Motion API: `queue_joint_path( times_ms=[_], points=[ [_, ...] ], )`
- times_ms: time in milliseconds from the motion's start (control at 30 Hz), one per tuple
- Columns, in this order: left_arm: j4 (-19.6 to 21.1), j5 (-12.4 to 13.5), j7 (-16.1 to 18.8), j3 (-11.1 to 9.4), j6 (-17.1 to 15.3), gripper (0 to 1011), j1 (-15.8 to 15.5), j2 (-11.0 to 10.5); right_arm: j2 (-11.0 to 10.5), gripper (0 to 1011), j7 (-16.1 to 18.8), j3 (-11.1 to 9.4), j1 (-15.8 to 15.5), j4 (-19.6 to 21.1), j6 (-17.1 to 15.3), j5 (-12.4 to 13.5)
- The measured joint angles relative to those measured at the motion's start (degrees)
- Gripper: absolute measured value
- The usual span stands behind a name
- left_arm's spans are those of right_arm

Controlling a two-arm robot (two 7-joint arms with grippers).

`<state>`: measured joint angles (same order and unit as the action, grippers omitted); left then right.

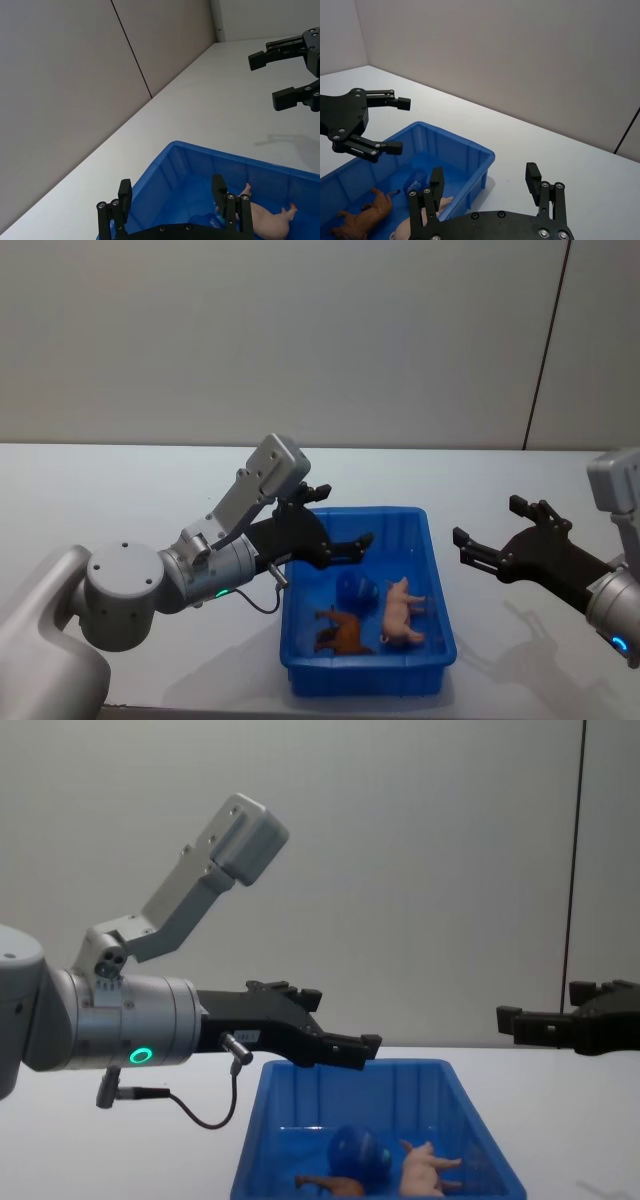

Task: Pick up the two dolls from the table and place them into the box.

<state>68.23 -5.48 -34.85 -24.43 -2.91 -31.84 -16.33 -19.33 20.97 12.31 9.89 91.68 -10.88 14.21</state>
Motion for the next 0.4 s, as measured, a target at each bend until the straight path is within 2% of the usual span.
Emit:
queue_joint_path(
  times_ms=[400],
  points=[
    [0.7, -0.1, 0.1, -0.3, 0.8, 1001, 0.0, 0.1, 0.0, 1001, 0.0, 0.0, 0.0, 0.0, 0.0, 0.0]
  ],
)
